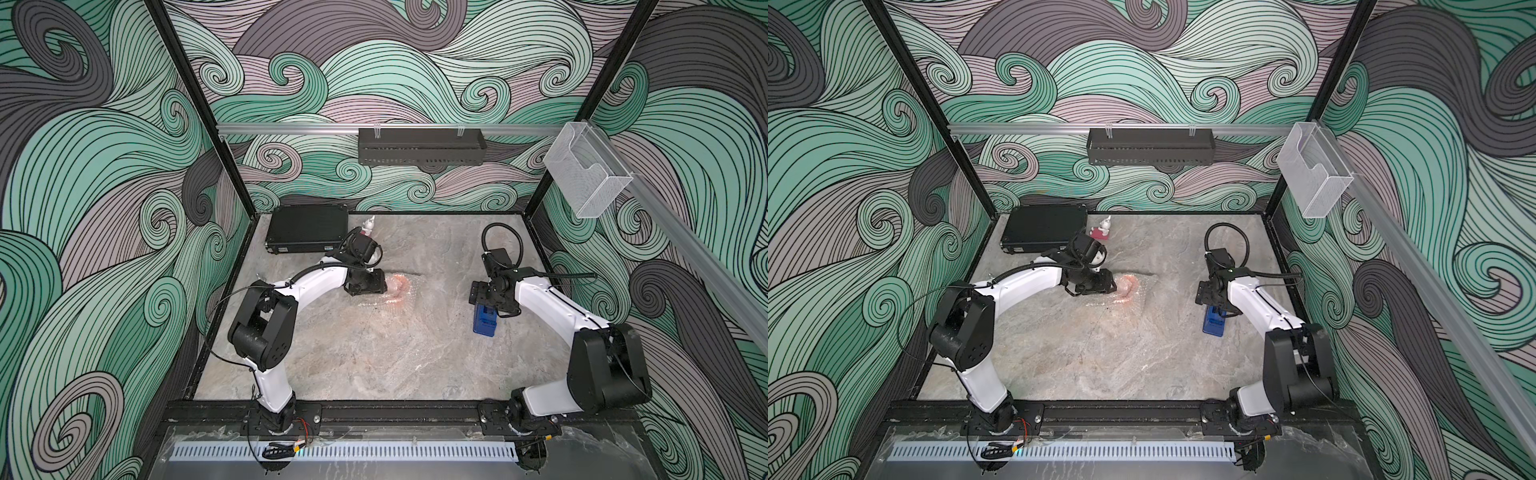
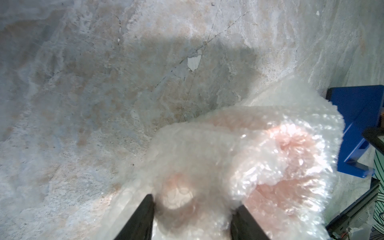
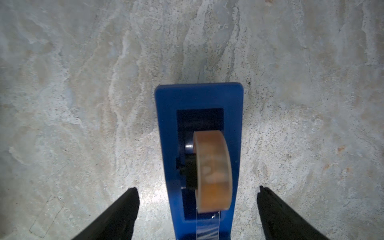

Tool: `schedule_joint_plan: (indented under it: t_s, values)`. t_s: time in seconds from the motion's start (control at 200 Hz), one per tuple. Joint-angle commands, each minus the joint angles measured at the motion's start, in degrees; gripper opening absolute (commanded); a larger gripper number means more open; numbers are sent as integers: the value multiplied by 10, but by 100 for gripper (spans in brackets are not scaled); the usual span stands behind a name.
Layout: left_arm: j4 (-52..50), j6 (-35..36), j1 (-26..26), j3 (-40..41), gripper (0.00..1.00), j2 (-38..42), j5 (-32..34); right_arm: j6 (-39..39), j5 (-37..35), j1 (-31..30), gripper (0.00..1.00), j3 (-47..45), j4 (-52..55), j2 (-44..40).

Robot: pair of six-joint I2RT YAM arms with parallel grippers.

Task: Wrap mugs in bubble wrap
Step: Move the Tape Cutter to the center of the board.

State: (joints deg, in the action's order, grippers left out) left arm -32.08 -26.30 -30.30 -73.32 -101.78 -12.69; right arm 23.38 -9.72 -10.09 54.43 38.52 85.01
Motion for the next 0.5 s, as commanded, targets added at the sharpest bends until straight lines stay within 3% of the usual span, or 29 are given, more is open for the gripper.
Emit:
schedule_joint_plan:
  t_s: [0.0,0.245,0.495]
  values:
    - [-7,7,-7,7,52,7,-14,-31,25,6,84,25,-13,29]
    - [-5,8,-7,7,52,5,-16,-57,77,3,51,55,-21,76]
    - [-6,8,-8,7,52,5,-16,-64,85,-40,49,135,-11,133]
